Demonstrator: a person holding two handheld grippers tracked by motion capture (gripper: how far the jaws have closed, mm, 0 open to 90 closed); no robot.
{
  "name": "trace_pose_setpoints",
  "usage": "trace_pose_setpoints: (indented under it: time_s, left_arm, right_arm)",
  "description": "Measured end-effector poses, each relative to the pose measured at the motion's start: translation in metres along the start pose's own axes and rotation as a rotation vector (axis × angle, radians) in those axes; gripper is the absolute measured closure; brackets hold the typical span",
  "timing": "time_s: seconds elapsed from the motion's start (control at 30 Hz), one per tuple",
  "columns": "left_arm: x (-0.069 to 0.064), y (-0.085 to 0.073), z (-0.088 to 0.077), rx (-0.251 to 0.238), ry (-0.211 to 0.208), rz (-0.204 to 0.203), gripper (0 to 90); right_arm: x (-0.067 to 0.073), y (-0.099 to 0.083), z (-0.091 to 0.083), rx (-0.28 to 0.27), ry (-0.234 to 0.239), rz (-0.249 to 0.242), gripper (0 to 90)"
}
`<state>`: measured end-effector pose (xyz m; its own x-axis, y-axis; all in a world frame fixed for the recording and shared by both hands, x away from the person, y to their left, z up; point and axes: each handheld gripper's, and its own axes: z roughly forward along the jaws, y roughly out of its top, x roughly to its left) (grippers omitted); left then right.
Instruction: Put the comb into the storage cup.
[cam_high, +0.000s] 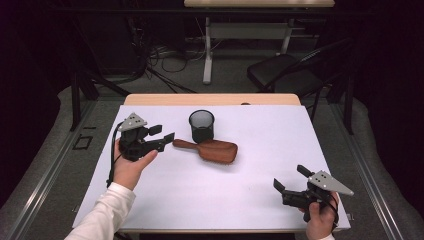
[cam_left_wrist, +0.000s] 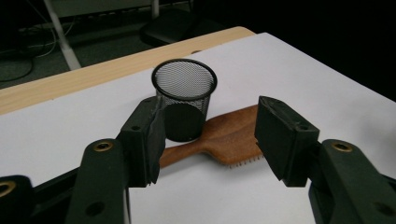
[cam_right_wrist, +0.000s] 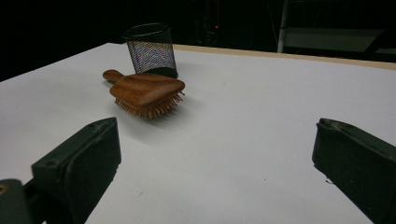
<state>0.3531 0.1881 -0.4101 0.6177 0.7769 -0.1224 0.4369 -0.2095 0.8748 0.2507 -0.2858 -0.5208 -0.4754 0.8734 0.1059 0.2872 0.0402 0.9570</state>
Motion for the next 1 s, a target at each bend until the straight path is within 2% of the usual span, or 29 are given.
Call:
trace_pose_setpoints:
  time_s: [0.17, 0.27, 0.3, 0.4, 0.6, 0.67, 0.83, 0.97, 1.0]
  left_arm:
    - [0.006, 0.008, 0.001, 0.001, 0.04, -0.008, 48.3]
    - [0.009, 0.012, 0.001, -0.013, 0.063, -0.022, 49.1]
    - [0.011, 0.015, 0.0, -0.01, 0.082, -0.034, 49.1]
    - [0.013, 0.018, 0.0, -0.005, 0.088, -0.045, 49.1]
    - [0.019, 0.026, 0.007, 0.053, 0.095, -0.064, 49.6]
    - [0.019, 0.027, 0.009, 0.061, 0.096, -0.065, 49.7]
    - [0.021, 0.032, 0.021, 0.118, 0.099, -0.064, 51.9]
    - [0.023, 0.035, 0.028, 0.146, 0.085, -0.074, 54.9]
    - [0.025, 0.037, 0.033, 0.167, 0.079, -0.077, 56.7]
  right_arm:
    - [-0.001, 0.0, 0.0, 0.005, 0.0, 0.001, 0.9]
    - [-0.001, 0.0, 0.0, 0.007, 0.001, 0.003, 1.0]
    - [-0.001, -0.001, 0.001, 0.006, 0.002, 0.003, 1.0]
    - [-0.002, -0.001, 0.001, 0.009, 0.001, 0.004, 1.0]
    - [-0.002, -0.001, 0.002, 0.009, 0.004, 0.004, 1.1]
    - [-0.002, -0.001, 0.002, 0.01, 0.003, 0.002, 1.1]
    - [-0.002, -0.002, 0.003, 0.015, 0.008, 0.009, 1.1]
    - [-0.002, -0.002, 0.003, 0.019, 0.01, 0.006, 1.1]
    - [-0.002, -0.002, 0.003, 0.022, 0.011, 0.006, 1.1]
